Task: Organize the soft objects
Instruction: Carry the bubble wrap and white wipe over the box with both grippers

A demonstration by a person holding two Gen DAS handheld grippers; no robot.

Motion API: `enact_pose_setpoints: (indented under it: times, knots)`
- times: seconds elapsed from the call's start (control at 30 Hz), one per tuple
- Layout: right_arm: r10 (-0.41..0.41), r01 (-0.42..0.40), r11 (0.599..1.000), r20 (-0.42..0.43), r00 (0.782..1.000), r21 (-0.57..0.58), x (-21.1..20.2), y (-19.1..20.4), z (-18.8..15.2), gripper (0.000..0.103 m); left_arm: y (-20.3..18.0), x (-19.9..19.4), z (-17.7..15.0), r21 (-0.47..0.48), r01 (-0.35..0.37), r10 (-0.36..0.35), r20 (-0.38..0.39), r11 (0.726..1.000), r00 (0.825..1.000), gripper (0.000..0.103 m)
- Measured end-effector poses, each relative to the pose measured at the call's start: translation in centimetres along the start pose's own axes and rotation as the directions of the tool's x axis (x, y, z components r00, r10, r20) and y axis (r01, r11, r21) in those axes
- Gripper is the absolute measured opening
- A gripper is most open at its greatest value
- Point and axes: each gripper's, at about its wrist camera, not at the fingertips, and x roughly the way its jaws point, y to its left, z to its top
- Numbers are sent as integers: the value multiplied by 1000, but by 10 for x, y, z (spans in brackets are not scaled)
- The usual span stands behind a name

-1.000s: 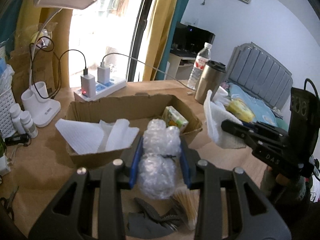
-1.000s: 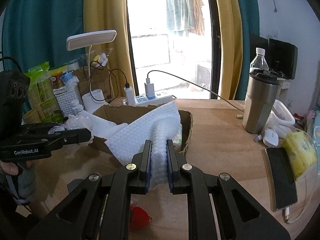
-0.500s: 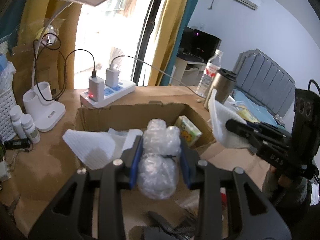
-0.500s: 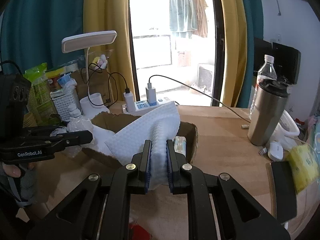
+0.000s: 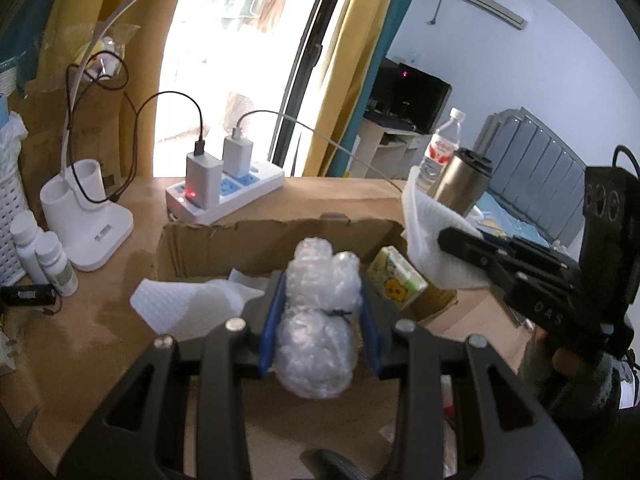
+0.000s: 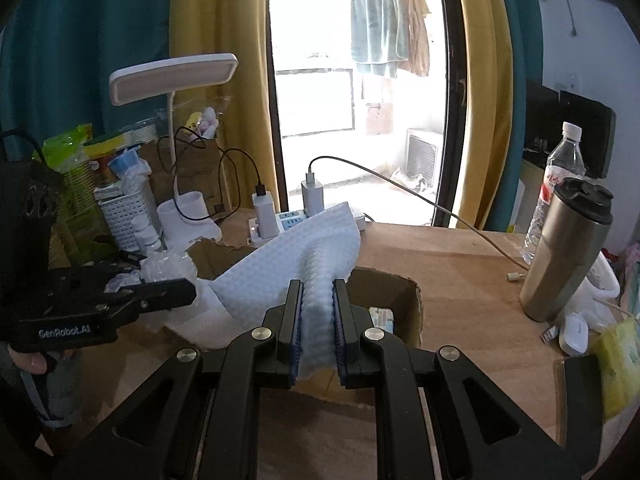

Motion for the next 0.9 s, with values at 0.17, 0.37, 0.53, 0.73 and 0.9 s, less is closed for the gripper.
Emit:
enact_pose_setpoints:
  times: [0.17, 0.37, 0.53, 0.73, 0.9]
  knots:
    - [-4, 4, 1000, -18, 1000, 17, 18, -6, 4, 14, 4, 7, 3, -8, 0, 0, -5, 1000, 1000, 36]
    - [15, -13, 999, -56, 998, 36, 40, -9, 3, 14, 8, 17, 5, -15, -4, 4, -17, 1000, 1000, 36]
    - [27, -24, 999, -90, 996, 35, 57, -6, -3, 14, 9, 25, 4, -18, 4, -4, -38, 1000, 999, 36]
    - [-4, 11, 998, -129, 992, 55, 68, -13, -10, 15, 2, 34, 4, -6, 14, -14, -61, 1000, 998, 36]
    - [-20, 29, 997, -128, 992, 70, 65, -18, -14, 31, -4, 40, 5, 11, 15, -14, -73, 1000, 997, 36]
